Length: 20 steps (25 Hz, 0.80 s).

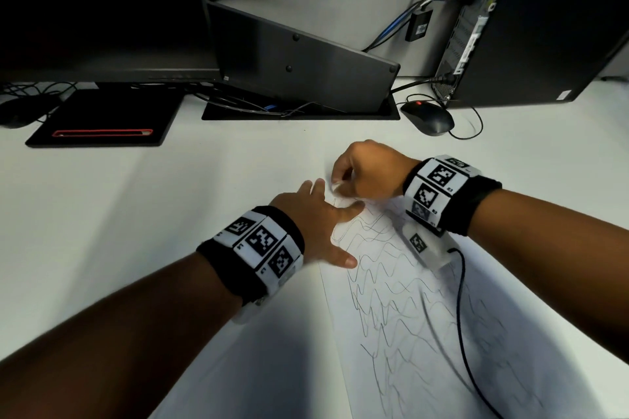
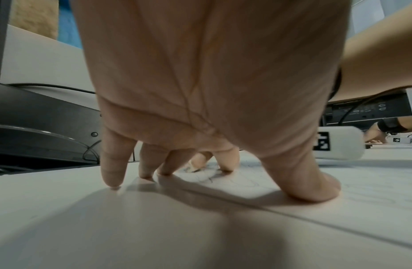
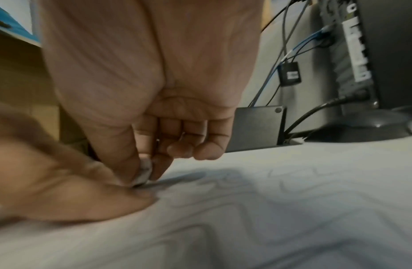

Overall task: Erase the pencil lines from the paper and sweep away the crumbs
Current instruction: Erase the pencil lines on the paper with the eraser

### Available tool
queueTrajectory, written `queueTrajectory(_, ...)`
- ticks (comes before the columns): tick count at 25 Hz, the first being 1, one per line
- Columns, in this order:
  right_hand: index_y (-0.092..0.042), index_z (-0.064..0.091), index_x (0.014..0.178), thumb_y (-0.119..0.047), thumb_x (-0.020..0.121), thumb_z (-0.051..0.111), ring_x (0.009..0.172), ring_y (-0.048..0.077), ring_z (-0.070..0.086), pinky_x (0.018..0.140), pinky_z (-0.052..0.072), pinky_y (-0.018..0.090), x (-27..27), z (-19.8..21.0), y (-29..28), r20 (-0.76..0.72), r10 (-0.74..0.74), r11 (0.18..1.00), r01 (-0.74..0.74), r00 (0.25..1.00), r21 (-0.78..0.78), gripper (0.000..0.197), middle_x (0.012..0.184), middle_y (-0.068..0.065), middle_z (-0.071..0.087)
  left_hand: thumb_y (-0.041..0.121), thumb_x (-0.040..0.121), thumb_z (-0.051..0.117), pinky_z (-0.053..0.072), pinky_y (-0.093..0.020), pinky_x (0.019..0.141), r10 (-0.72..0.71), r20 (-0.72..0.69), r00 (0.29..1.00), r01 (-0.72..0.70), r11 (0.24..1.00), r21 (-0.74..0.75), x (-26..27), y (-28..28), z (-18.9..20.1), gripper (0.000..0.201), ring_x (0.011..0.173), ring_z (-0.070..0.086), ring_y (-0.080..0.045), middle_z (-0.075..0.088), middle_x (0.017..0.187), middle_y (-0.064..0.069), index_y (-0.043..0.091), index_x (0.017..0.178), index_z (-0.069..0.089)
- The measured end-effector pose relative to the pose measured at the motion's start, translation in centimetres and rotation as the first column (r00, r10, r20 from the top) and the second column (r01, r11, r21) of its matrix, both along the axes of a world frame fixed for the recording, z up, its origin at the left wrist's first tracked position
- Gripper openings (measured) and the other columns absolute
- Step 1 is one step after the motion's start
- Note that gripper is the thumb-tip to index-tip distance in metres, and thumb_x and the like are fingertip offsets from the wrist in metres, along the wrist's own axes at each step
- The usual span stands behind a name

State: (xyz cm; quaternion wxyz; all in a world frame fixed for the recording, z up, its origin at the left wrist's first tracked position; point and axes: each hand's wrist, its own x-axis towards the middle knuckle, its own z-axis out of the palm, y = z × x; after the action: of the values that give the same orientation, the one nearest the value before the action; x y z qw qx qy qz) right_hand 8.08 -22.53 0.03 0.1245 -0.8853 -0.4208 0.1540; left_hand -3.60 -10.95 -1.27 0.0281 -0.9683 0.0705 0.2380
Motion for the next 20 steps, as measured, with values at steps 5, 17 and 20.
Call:
queueTrajectory(5,-0.025,0.074,0.089,-0.026,0.08,0.07,0.076,0.008,0.063,0.067,0.05,0.023,-0.6,-0.1,0.4,-0.045,0.101,0.995,-0.101,0.994,-0.008,0.01,0.079,-0.012,0.068,0.079,0.081,0.049,0.034,-0.05,0.111,0.0,-0.002,1.0,0.0,1.0,-0.017,0.0,0.2,-0.2,0.092,0.152,0.001,-0.033,-0.008,0.165,-0.015,0.051,0.153,-0.002)
queueTrajectory(17,-0.024,0.073,0.085,-0.028,0.08,0.069,0.079,0.011,0.063,0.075,0.054,0.031,0.3,0.2,0.0,0.041,0.019,1.0,-0.019,0.999,-0.008,0.008,0.08,-0.012,0.069,0.081,0.081,0.046,0.035,-0.051,0.109,-0.014,-0.015,1.0,0.014,1.0,0.02,0.0,0.1,-0.1,0.094,0.152,0.001,-0.035,-0.006,0.164,-0.02,0.05,0.153,-0.006)
queueTrajectory(20,-0.024,0.074,0.085,-0.026,0.079,0.07,0.074,0.008,0.063,0.069,0.052,0.025,-0.6,0.2,0.2,-0.033,0.117,0.992,-0.118,0.993,-0.042,0.007,0.077,-0.011,0.069,0.08,0.082,0.047,0.034,-0.05,0.11,-0.014,-0.011,1.0,0.014,1.0,0.009,-0.1,0.2,0.0,0.093,0.152,0.0,-0.033,-0.006,0.164,-0.018,0.049,0.154,-0.001)
